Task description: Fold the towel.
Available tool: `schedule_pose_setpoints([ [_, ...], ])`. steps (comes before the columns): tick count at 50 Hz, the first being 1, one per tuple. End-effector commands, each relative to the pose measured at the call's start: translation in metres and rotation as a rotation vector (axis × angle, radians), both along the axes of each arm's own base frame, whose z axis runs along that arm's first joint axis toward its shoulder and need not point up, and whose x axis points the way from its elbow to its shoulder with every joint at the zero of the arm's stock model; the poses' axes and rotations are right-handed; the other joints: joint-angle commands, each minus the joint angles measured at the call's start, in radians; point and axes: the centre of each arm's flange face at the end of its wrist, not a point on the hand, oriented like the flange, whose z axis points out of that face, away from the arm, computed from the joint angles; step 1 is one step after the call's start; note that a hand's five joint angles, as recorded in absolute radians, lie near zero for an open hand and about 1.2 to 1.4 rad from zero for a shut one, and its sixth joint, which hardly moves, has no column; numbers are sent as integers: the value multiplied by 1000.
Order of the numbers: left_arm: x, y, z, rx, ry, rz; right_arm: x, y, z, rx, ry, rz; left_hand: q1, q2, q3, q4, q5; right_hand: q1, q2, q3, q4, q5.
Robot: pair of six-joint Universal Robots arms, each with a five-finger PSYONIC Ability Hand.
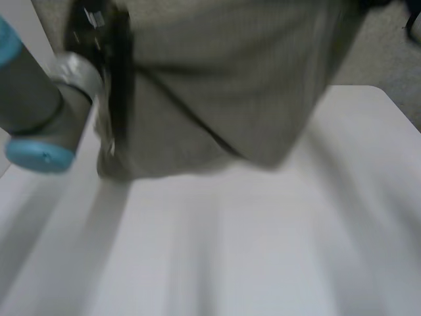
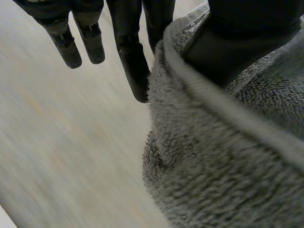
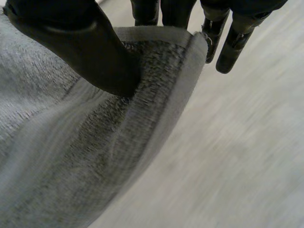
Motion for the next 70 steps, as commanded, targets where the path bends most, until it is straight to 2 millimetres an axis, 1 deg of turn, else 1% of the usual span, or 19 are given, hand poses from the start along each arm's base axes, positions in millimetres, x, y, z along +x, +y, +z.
schedule_pose_setpoints([
  [1, 12, 30, 61, -258, 94, -23, -9, 14, 8, -1, -127, 136, 103, 58, -52, -59, 62, 69, 73, -44, -76, 58],
  [3, 9, 34, 29, -204, 33, -83, -8, 21, -3, 26, -98, 157, 103, 58, -52, -59, 62, 69, 73, -44, -76, 58],
  [4, 9, 34, 28, -204, 33, -84, -7, 27, -16, 57, -71, 177, 103, 58, -52, -59, 62, 69, 73, -44, -76, 58],
  [5, 11, 34, 5, -141, -7, -106, -7, 27, -16, 58, -70, 177, 103, 58, -52, -59, 62, 69, 73, -44, -76, 58],
  [6, 16, 34, -20, -73, -44, -118, -6, 32, -33, 97, -43, 195, 103, 58, -52, -59, 62, 69, 73, -44, -76, 58],
  [9, 22, 36, -45, -4, -76, -126, -14, 33, -71, 185, 4, 188, 103, 58, -52, -59, 62, 69, 73, -44, -76, 58],
  [10, 27, 41, -68, 62, -100, -135, -21, 33, -90, 227, 26, 169, 103, 58, -52, -59, 62, 69, 73, -44, -76, 58],
  [11, 29, 48, -89, 120, -120, -144, -21, 33, -90, 227, 26, 169, 103, 58, -52, -59, 62, 69, 73, -44, -76, 58],
  [12, 29, 48, -89, 121, -120, -144, -26, 35, -109, 269, 46, 156, 103, 58, -52, -59, 62, 69, 73, -44, -76, 58],
  [13, 31, 56, -107, 176, -139, -151, -26, 35, -109, 269, 47, 155, 103, 58, -52, -59, 62, 69, 73, -44, -76, 58],
  [14, 33, 62, -123, 222, -161, -153, -29, 40, -127, 305, 71, 150, 103, 58, -52, -59, 62, 69, 73, -44, -76, 58],
  [15, 33, 62, -124, 222, -161, -153, -30, 45, -143, 336, 97, 152, 103, 58, -52, -59, 62, 69, 73, -44, -76, 58],
  [19, 37, 69, -169, 350, -238, -143, -31, 55, -172, 396, 140, 156, 103, 58, -52, -59, 62, 69, 73, -44, -76, 58],
  [21, 38, 70, -178, 373, -258, -139, -35, 60, -202, 476, 166, 144, 103, 58, -52, -59, 62, 69, 73, -44, -76, 58],
  [22, 37, 71, -184, 387, -276, -139, -35, 60, -202, 476, 166, 144, 103, 58, -52, -59, 62, 69, 73, -44, -76, 58],
  [26, 37, 75, -194, 416, -291, -133, -35, 63, -233, 541, 222, 136, -14, -59, -52, -59, -55, 69, 73, -44, -76, 58],
  [41, 48, 72, -193, 429, -285, 28, -41, 64, -236, 585, 239, 116, -733, -778, -52, -59, -774, 69, 73, -44, -76, 58],
  [62, 61, 62, -197, 436, -273, 129, -71, 51, -222, 649, 197, 5, -722, -767, -52, -59, -763, 69, 73, -44, -76, 58],
  [70, 64, 58, -202, 453, -278, 140, -74, 49, -221, 645, 191, -8, -349, -394, -52, -59, -391, 69, 73, -44, -76, 58],
])
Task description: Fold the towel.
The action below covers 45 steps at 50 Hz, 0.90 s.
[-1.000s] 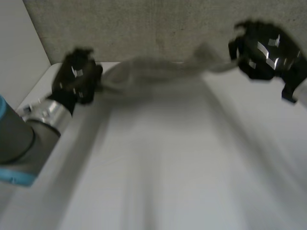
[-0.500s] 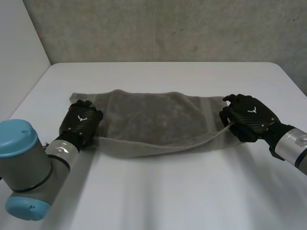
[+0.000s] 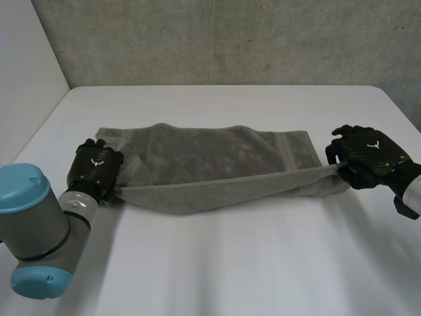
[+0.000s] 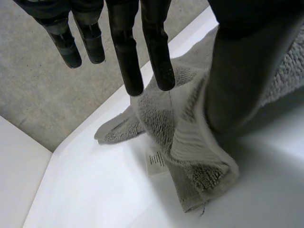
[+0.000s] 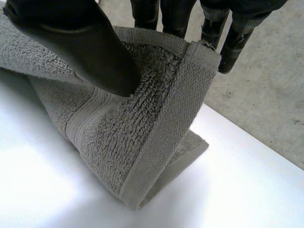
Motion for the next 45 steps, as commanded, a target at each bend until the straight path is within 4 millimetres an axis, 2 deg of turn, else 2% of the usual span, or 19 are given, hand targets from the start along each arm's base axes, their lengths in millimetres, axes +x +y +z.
schedule_pose_setpoints([
  [1, 2, -2, -2, 10, -4, 5, -3, -2, 1, -4, -1, -11, 254, 260, -52, -59, 263, 69, 73, -44, -76, 54],
  [5, 2, -1, 0, 11, -3, 1, -6, -4, 7, -22, -3, -23, 402, 408, -52, -59, 411, 69, 73, -44, -76, 54],
  [6, 3, 0, 5, -2, 3, -1, -6, -4, 7, -22, -3, -23, 562, 568, -52, -59, 571, 69, 73, -44, -76, 54],
  [7, 3, 0, 5, -2, 3, -1, -7, -3, 10, -24, -9, -28, 563, 569, -52, -59, 572, 69, 73, -44, -76, 54],
  [9, 4, 3, 24, -44, 18, -3, -7, -2, 13, -21, -18, -30, 610, 616, -52, -59, 619, 69, 73, -44, -76, 54],
  [10, 4, 3, 24, -44, 18, -3, -6, -2, 17, -21, -25, -32, 610, 616, -52, -59, 619, 69, 73, -44, -76, 54],
  [12, 5, 10, 45, -76, 33, -23, -7, -1, 22, -24, -33, -34, 610, 616, -52, -59, 619, 69, 73, -44, -76, 54],
  [13, 5, 10, 45, -76, 33, -23, -7, 1, 30, -32, -41, -35, 610, 616, -52, -59, 619, 69, 73, -44, -76, 54],
  [14, 7, 14, 58, -99, 40, -29, -7, 1, 30, -33, -41, -35, 610, 616, -52, -59, 619, 69, 73, -44, -76, 54],
  [15, 10, 17, 74, -129, 49, -32, -7, 3, 39, -47, -46, -34, 610, 616, -52, -59, 619, 69, 73, -44, -76, 54],
  [18, 13, 20, 88, -159, 57, -34, -8, 7, 55, -72, -45, -37, 610, 616, -52, -59, 619, 69, 73, -44, -76, 54],
  [20, 21, 27, 115, -219, 69, -30, -8, 9, 63, -80, -44, -40, 610, 616, -52, -59, 619, 69, 73, -44, -76, 54],
  [21, 21, 27, 116, -219, 69, -30, -10, 11, 71, -92, -43, -46, 610, 616, -52, -59, 619, 69, 73, -44, -76, 54],
  [23, 28, 36, 139, -262, 74, -35, -11, 14, 79, -103, -40, -53, 610, 616, -52, -59, 619, 69, 73, -44, -76, 54],
  [28, 36, 47, 156, -271, 74, -56, -13, 25, 100, -132, -31, -59, 610, 616, -52, -59, 619, 69, 73, -44, -76, 54],
  [30, 38, 50, 156, -260, 71, -65, -14, 29, 113, -153, -25, -64, 610, 616, -52, -59, 619, 69, 73, -44, -76, 54],
  [35, 42, 54, 147, -196, 68, -87, -14, 31, 120, -163, -19, -63, 610, 616, -52, -59, 619, 69, 73, -44, -76, 54],
  [39, 43, 57, 131, -120, 61, -96, -17, 31, 119, -158, 2, -70, 610, 616, -52, -59, 619, 69, 73, -44, -76, 54],
  [45, 44, 61, 122, -58, 56, -95, -27, 34, 114, -118, 60, -96, 610, 616, -52, -59, 619, 69, 73, -44, -76, 54],
])
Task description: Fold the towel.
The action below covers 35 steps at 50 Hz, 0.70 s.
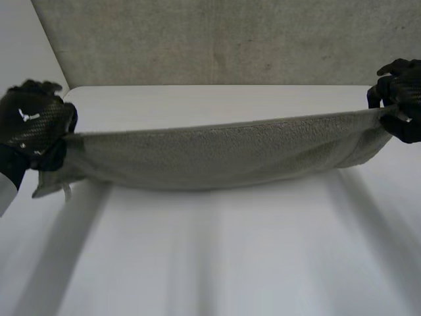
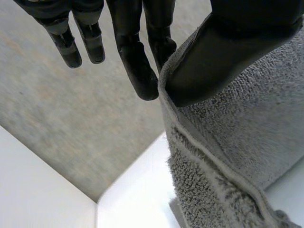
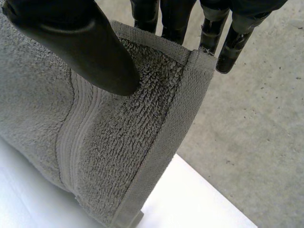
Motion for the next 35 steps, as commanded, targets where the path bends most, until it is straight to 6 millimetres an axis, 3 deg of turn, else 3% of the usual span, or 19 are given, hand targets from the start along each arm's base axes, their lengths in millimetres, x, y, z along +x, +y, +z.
schedule_pose_setpoints([
  [1, 1, 7, -18, 113, -13, -5, -11, 5, -9, 60, 69, -25, 101, 47, -52, -59, 66, 69, 73, -44, -76, 54],
  [8, 1, 18, -11, 144, -18, -17, -7, 16, -21, 107, 126, 15, 101, 47, -52, -59, 66, 69, 73, -44, -76, 54],
  [12, -2, 12, -9, 137, -13, -59, -6, 16, -25, 100, 149, 28, 101, 47, -52, -59, 66, 69, 73, -44, -76, 54],
  [14, -4, 5, -15, 160, -13, -74, -8, 6, -35, 124, 158, 37, 101, 47, -52, -59, 66, 69, 73, -44, -76, 54],
  [15, -6, -7, -27, 200, -14, -83, -8, 6, -35, 124, 158, 37, 101, 47, -52, -59, 66, 69, 73, -44, -76, 54],
  [16, -7, -7, -27, 200, -14, -83, -9, -4, -47, 158, 152, 45, 101, 47, -52, -59, 66, 69, 73, -44, -76, 54],
  [17, -8, -20, -37, 231, -18, -79, -10, -16, -55, 171, 152, 50, 101, 47, -52, -59, 66, 69, 73, -44, -76, 54],
  [20, -14, -39, -55, 288, -26, -85, -8, -26, -63, 179, 158, 51, 101, 47, -52, -59, 66, 69, 73, -44, -76, 54],
  [24, -19, -59, -70, 327, -34, -82, 9, -47, -85, 211, 202, 63, 101, 47, -52, -59, 66, 69, 73, -44, -76, 54],
  [26, -27, -77, -88, 366, -46, -86, 14, -55, -93, 223, 221, 61, 101, 47, -52, -59, 66, 69, 73, -44, -76, 54],
  [29, -30, -86, -95, 376, -50, -83, 19, -71, -106, 235, 248, 50, 101, 47, -52, -59, 66, 69, 73, -44, -76, 54],
  [35, -34, -125, -115, 374, -58, -53, 22, -103, -127, 212, 261, 46, 101, 47, -52, -59, 66, 69, 73, -44, -76, 54],
])
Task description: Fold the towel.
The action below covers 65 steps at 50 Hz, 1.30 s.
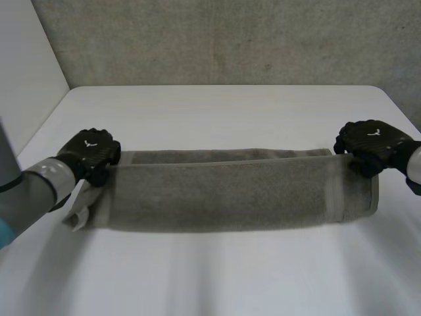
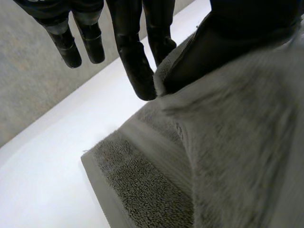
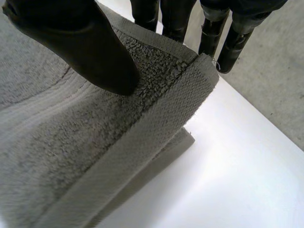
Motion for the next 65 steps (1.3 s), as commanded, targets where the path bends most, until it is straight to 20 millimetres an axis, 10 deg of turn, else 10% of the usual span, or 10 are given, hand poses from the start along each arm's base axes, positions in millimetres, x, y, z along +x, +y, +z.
schedule_pose_setpoints([
  [1, -6, -42, -21, -5, -13, 26, 10, -35, -24, -35, 14, 6, 101, 43, -52, -59, 52, 69, 65, -44, -76, 54],
  [34, -22, -99, -64, -211, -69, -22, 39, -86, -76, -127, 79, -50, 101, 43, -52, -59, 52, 69, 65, -44, -76, 54],
  [37, -23, -100, -61, -225, -61, -23, 40, -90, -74, -160, 77, -56, -492, -550, -52, -59, -540, -394, -398, -44, -76, -409],
  [39, -22, -101, -58, -234, -61, -17, 42, -92, -67, -203, 80, -75, -762, -820, -52, -59, -811, -1153, -1157, -44, -76, -1167],
  [41, -23, -102, -52, -248, -49, -14, 44, -93, -61, -230, 74, -88, -1121, -1179, -52, -59, -1169, -1153, -1157, -44, -76, -1167],
  [45, -22, -101, -40, -261, -27, -9, 46, -94, -36, -302, 29, -115, -1121, -1179, -52, -59, -1170, -1153, -1157, -44, -76, -1167],
  [55, -18, -79, 16, -298, 93, 16, 41, -57, 28, -393, -111, -152, -1121, -1179, -52, -59, -1170, -1153, -1157, -44, -76, -1167],
  [65, -6, -40, 46, -306, 111, 16, 34, -1, 8, -258, -86, -141, -1121, -1179, -52, -59, -1170, -1153, -1157, -44, -76, -1167],
])
